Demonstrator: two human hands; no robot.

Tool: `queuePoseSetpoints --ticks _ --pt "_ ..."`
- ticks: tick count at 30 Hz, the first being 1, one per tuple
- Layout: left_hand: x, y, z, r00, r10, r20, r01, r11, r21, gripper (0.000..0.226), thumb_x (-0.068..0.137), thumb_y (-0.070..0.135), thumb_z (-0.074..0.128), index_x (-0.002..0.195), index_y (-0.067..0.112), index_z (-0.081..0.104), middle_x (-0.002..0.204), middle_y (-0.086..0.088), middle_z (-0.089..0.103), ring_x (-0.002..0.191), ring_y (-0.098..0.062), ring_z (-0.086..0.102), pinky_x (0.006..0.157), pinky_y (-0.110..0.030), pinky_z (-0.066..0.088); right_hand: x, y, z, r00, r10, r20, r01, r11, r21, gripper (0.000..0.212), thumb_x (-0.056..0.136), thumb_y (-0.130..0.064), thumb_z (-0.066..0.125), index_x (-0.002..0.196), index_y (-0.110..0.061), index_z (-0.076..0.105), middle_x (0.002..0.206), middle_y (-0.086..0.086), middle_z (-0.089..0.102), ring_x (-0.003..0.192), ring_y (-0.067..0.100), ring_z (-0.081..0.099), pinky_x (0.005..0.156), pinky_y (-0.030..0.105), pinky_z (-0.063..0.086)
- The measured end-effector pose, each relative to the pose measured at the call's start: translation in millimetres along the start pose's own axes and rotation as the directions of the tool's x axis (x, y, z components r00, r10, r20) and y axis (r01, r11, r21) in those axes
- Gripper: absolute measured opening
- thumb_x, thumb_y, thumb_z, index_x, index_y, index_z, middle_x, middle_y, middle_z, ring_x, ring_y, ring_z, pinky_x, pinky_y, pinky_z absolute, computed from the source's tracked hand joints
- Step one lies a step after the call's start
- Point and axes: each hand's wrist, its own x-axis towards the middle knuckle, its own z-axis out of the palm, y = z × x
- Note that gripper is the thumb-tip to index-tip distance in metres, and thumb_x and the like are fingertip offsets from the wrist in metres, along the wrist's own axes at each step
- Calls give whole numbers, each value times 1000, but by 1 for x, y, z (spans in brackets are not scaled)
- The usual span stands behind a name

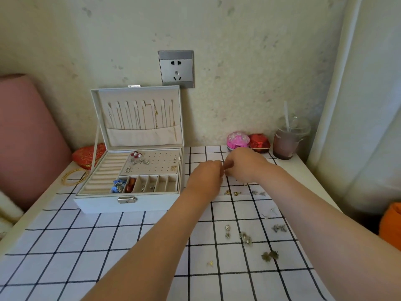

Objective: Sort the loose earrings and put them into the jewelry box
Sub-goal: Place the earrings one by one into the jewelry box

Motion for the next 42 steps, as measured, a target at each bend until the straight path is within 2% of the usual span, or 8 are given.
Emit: queuePoseSetpoints --ticks 4,7,12,16,23,29,36,42 --pt "-4 -1 -4 1000 -23 14 25 985 -170 37 93 11 54 130 17 52 116 -4 59 97 -19 59 77 -29 48 -3 -2 -10 1000 -17 -7 18 996 87 19 90 -22 65 99 -31 79 78 -18 66 83 10 63 75 30 53" --pt "-7 -3 -19 999 -7 -41 -3 976 -220 30 95 18 51 123 17 62 115 -5 56 96 -20 60 82 -29 48 -6 -6 -22 998 -23 -52 35 969 246 17 89 -21 71 104 -22 79 99 -12 74 90 3 63 80 19 48" --pt "-24 -22 -59 968 -3 -252 -69 958 -278 14 97 25 56 100 21 69 97 4 55 85 -9 53 76 -22 39 -12 -25 -33 992 -9 -125 73 853 517 7 86 -23 74 87 -25 80 81 -12 74 49 -4 58 67 19 45" --pt "-45 -50 -85 943 -115 -313 -39 894 -446 13 96 24 61 106 29 67 88 10 66 76 -6 64 71 -24 53 -18 -54 -43 997 -34 -72 73 741 667 8 89 -19 71 93 -18 79 87 -7 77 54 8 59 50 20 40" --pt "-70 -82 -110 937 -74 -342 -130 835 -534 23 94 24 64 114 35 70 80 8 70 72 -5 64 64 -7 45 -11 -109 -47 989 -138 44 43 568 822 22 95 -28 66 107 -11 73 94 1 77 58 13 55 47 22 38" --pt "-67 -112 -128 913 -158 -376 -106 799 -592 6 90 23 70 96 23 71 76 -4 68 68 -13 63 62 -18 51 4 -142 -42 977 -191 90 22 515 857 26 97 -31 62 110 -11 72 86 0 73 57 13 52 44 21 36" --pt "-63 -146 -139 920 -192 -341 -44 816 -577 8 91 28 68 92 21 70 78 -6 70 69 -18 68 63 -23 55 27 -182 -33 996 -91 22 23 462 887 25 89 -24 75 108 -9 71 90 13 75 53 16 56 45 26 45" --pt "-64 -173 -145 911 -200 -360 12 887 -462 15 90 31 69 77 25 67 63 9 59 53 0 49 53 -15 36 36 -201 -30 976 -209 -70 186 612 769 11 84 -18 80 94 -20 77 86 5 77 59 18 65 51 29 55"
